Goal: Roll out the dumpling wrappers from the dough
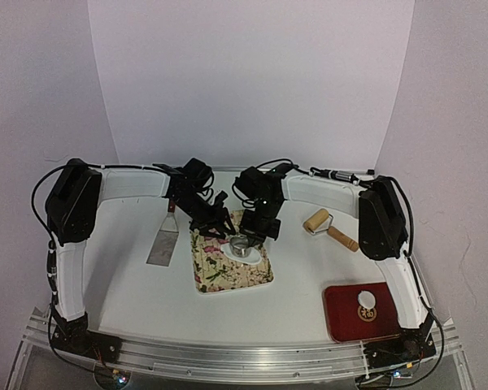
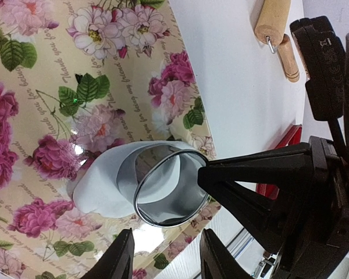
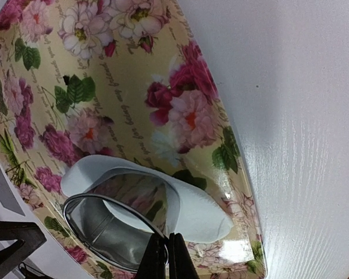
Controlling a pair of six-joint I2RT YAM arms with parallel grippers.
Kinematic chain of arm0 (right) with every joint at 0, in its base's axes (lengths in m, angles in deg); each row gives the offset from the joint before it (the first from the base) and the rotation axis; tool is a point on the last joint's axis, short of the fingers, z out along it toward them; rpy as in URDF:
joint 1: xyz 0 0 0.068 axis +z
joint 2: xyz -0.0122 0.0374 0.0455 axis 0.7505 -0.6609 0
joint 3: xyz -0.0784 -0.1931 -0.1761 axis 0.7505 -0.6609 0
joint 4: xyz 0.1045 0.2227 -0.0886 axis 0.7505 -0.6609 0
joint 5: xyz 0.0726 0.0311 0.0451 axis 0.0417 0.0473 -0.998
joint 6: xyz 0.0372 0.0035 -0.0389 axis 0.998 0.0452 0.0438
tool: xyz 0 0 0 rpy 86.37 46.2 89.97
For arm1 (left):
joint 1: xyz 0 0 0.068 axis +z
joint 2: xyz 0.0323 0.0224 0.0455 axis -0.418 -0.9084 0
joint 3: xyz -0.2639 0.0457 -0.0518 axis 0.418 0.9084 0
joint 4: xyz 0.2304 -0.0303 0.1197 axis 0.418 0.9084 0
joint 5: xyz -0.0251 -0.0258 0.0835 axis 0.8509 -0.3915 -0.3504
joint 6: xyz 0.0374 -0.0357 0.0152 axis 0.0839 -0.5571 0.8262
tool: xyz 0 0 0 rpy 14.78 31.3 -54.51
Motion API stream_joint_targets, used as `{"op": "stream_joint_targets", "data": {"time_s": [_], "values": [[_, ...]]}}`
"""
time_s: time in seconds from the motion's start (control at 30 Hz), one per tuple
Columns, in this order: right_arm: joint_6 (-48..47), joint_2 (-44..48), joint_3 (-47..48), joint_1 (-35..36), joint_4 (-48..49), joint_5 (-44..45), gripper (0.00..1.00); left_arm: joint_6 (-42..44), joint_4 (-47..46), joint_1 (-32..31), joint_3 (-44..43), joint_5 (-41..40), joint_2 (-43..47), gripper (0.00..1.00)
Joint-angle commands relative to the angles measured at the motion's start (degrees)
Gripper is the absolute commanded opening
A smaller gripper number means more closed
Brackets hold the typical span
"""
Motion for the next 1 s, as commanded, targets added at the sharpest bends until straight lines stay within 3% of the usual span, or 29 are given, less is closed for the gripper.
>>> {"op": "stream_joint_targets", "data": {"time_s": [0.0, 0.97], "values": [[-0.47, -0.34, -1.23, -0.23, 0.97, -0.74, 0.00, -0.06, -1.09, 0.25, -2.31, 0.72, -0.16, 0.39], [-3.41, -2.25, -2.38, -0.23, 1.48, -2.96, 0.00, 0.99, -2.36, 0.16, -3.98, 0.20, -5.63, 0.32]]}}
